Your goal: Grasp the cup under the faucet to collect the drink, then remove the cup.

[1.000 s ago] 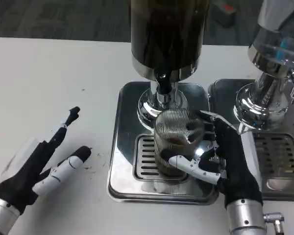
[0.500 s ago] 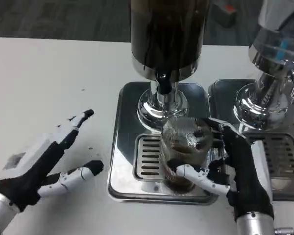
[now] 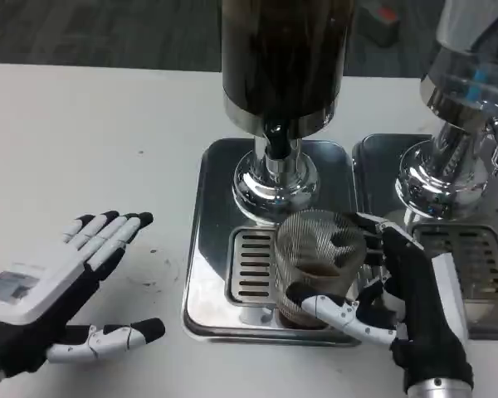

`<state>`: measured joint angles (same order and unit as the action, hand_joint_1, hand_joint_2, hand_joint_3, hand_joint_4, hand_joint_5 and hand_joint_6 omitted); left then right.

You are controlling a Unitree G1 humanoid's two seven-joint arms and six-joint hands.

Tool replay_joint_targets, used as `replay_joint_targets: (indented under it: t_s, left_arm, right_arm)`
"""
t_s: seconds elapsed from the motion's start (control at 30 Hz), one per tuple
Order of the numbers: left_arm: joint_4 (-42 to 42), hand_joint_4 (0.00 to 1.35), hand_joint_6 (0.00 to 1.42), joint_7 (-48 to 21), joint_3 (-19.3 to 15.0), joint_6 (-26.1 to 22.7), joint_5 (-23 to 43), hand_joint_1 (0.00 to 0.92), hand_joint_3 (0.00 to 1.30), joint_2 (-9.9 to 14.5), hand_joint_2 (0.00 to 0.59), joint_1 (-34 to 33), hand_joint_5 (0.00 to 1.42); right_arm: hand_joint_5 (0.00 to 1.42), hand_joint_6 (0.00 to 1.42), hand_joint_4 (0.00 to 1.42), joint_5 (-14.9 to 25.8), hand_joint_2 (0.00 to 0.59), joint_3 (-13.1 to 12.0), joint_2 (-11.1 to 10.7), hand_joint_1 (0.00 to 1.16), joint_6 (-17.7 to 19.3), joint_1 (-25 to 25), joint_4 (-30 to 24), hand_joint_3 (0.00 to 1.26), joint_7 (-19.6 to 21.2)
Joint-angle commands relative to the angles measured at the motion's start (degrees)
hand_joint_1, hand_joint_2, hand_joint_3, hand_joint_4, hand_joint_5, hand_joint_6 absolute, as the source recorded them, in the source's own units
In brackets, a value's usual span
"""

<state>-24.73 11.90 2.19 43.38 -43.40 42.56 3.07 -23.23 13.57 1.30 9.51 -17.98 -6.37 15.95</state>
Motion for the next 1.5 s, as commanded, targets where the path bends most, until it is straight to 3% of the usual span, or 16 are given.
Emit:
replay_joint_targets:
  t_s: [0.03, 0.27, 0.57, 0.7, 1.03, 1.5]
  left_arm:
    - [3.47, 0.0, 0.0, 2.67, 1.07, -1.47, -2.95, 0.0, 0.0, 2.42, 0.103, 2.53, 0.0]
    - [5.19, 0.0, 0.0, 4.8, 1.57, -1.24, -3.51, 0.0, 0.0, 4.26, 0.099, 5.14, 0.0]
    - [5.74, 0.0, 0.0, 4.12, 1.88, -1.04, -0.96, 0.0, 0.0, 4.37, 0.099, 7.14, 0.0]
    - [7.37, 0.0, 0.0, 5.14, 0.15, -1.7, 1.19, 0.0, 0.0, 3.28, 0.099, 10.11, 0.0]
    - [11.1, 0.0, 0.0, 5.82, -0.53, -3.75, 1.1, 0.0, 0.0, 2.22, 0.094, 14.31, 0.0]
    - [11.45, 0.0, 0.0, 5.73, -1.14, -4.24, 1.16, 0.0, 0.0, 1.47, 0.092, 15.05, 0.0]
  right_arm:
    - [0.81, 1.04, 0.67, 0.14, 0.192, 0.34, -0.65, 1.02, 3.09, -1.06, -3.89, 0.53, -0.04]
    - [0.82, 1.07, 0.69, -0.06, 0.192, 1.26, -1.39, 1.0, 3.36, -4.48, -8.02, 0.55, -0.84]
    - [0.82, 1.07, 0.69, -0.68, 0.192, 3.93, -1.65, 1.0, 3.46, -8.5, -12.04, 0.55, -1.55]
    - [0.82, 1.07, 0.69, -0.83, 0.194, 4.82, -1.94, 0.99, 3.51, -9.93, -13.28, 0.55, -1.92]
    - [0.82, 1.07, 0.69, -1.77, 0.198, 5.44, -2.81, 0.98, 2.93, -10.67, -15.73, 0.55, -3.72]
    - [0.81, 1.07, 0.69, -1.51, 0.199, 5.12, -3.59, 0.98, 2.43, -11.92, -17.72, 0.55, -4.85]
